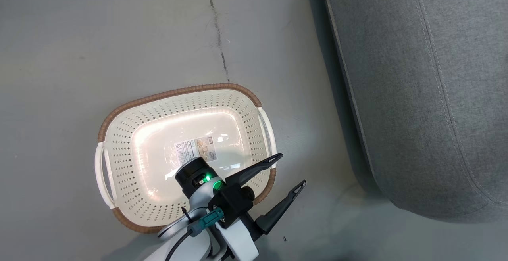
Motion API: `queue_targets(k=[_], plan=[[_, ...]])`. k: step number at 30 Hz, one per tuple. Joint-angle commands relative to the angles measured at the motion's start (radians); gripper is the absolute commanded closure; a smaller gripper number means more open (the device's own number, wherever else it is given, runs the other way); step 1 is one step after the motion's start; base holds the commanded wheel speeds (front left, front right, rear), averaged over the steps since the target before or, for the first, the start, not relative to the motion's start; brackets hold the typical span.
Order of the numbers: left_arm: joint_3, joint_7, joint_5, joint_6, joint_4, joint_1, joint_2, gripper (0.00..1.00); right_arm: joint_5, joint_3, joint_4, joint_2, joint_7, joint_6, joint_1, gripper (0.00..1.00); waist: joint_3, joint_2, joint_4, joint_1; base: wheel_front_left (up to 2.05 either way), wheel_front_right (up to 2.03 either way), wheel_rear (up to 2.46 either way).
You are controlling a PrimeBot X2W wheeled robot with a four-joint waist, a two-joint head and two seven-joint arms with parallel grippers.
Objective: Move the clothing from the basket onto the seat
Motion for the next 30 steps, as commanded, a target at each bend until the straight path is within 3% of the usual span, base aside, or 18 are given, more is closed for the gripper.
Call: queue_targets(k=[1, 14, 15, 16, 17, 30], plan=[[0.006, -0.001, 0.009, -0.001, -0.005, 0.005, 0.005, 0.00, 0.002, -0.004, 0.028, 0.011, 0.025, 0.000, -0.008, 1.00, 0.007, 0.0000, 0.004, 0.0000, 0.00, 0.00, 0.00], [-0.002, -0.001, 0.009, -0.001, -0.026, 0.009, 0.015, 0.00, 0.027, -0.052, 0.082, 0.052, 0.083, 0.000, -0.030, 1.00, 0.022, 0.0000, 0.000, 0.0000, 0.00, 0.00, 0.00], [0.000, -0.001, 0.009, -0.001, -0.027, 0.008, 0.014, 0.00, 0.023, -0.051, 0.082, 0.050, 0.078, 0.000, -0.031, 0.71, 0.019, 0.0000, -0.003, 0.0000, 0.00, 0.00, 0.00], [0.003, -0.001, 0.008, -0.001, -0.027, 0.006, 0.012, 0.00, 0.023, -0.057, 0.082, 0.046, 0.070, 0.000, -0.032, 0.25, 0.015, 0.0000, -0.006, 0.0000, 0.00, 0.00, 0.00], [0.008, -0.001, 0.007, -0.001, -0.026, 0.006, 0.011, 0.00, 0.028, -0.067, 0.082, 0.043, 0.064, 0.000, -0.031, 0.00, 0.010, 0.0000, -0.008, 0.0000, 0.00, 0.00, 0.00], [0.002, -0.001, -0.016, -0.001, -0.014, 0.035, -0.032, 0.00, -0.077, -0.069, 0.082, 0.010, 0.057, 0.000, -0.044, 0.00, -0.097, 0.0000, -0.032, 0.0000, 0.00, 0.00, 0.00]])
